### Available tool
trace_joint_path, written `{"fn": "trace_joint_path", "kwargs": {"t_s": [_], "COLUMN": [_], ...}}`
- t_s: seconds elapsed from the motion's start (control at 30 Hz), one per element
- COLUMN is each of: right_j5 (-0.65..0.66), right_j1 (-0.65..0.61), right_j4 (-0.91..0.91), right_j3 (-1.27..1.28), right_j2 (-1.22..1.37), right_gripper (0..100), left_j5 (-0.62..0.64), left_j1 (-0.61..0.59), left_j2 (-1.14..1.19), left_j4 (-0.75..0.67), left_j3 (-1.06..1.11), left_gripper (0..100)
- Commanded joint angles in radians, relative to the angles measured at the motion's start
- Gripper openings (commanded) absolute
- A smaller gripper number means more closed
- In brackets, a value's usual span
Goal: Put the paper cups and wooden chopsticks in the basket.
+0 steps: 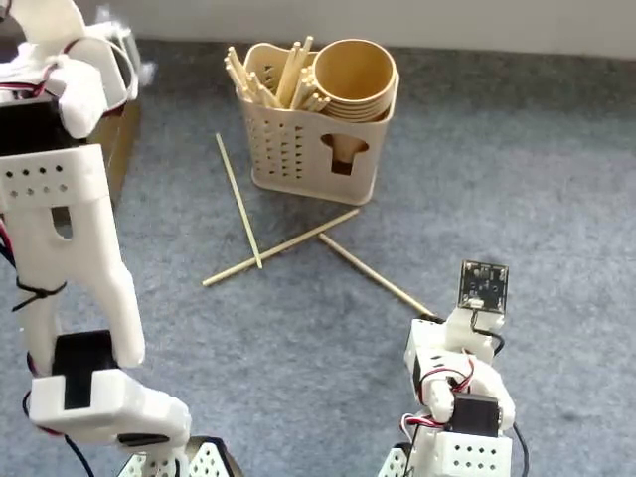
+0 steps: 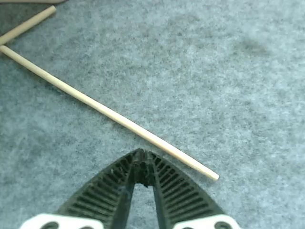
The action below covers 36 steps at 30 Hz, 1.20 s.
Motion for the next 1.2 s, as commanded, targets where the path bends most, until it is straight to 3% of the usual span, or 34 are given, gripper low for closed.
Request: {"fn": "trace_joint_path", "kwargs": {"t_s": [0.0, 0.3, 0.47, 0.6, 0.8, 1.0, 1.17], "right_j5": [0.008, 0.008, 0.012, 0.017, 0.244, 0.275, 0.322], "right_j1": [0.010, 0.010, 0.048, 0.053, 0.059, 0.053, 0.002], "right_j4": [-0.016, -0.016, -0.024, -0.050, -0.047, 0.079, 0.202], "right_j3": [0.101, 0.101, 0.101, 0.101, 0.099, -0.130, -0.352], "right_j2": [0.004, 0.004, -0.004, -0.004, 0.004, 0.007, 0.008], "right_gripper": [0.5, 0.5, 0.5, 0.6, 0.6, 0.7, 0.7], "left_j5": [-0.002, -0.002, -0.002, -0.002, -0.011, -0.011, -0.009], "left_j1": [-0.018, -0.013, -0.042, -0.093, -0.128, -0.124, -0.101], "left_j2": [0.031, 0.239, 0.236, 0.189, 0.081, -0.160, -0.340], "left_j4": [0.121, 0.287, 0.362, 0.393, 0.388, 0.239, 0.026], "left_j3": [-0.041, -0.041, -0.041, -0.028, 0.139, 0.433, 0.753], "left_gripper": [14, 14, 14, 4, 0, 0, 0]}}
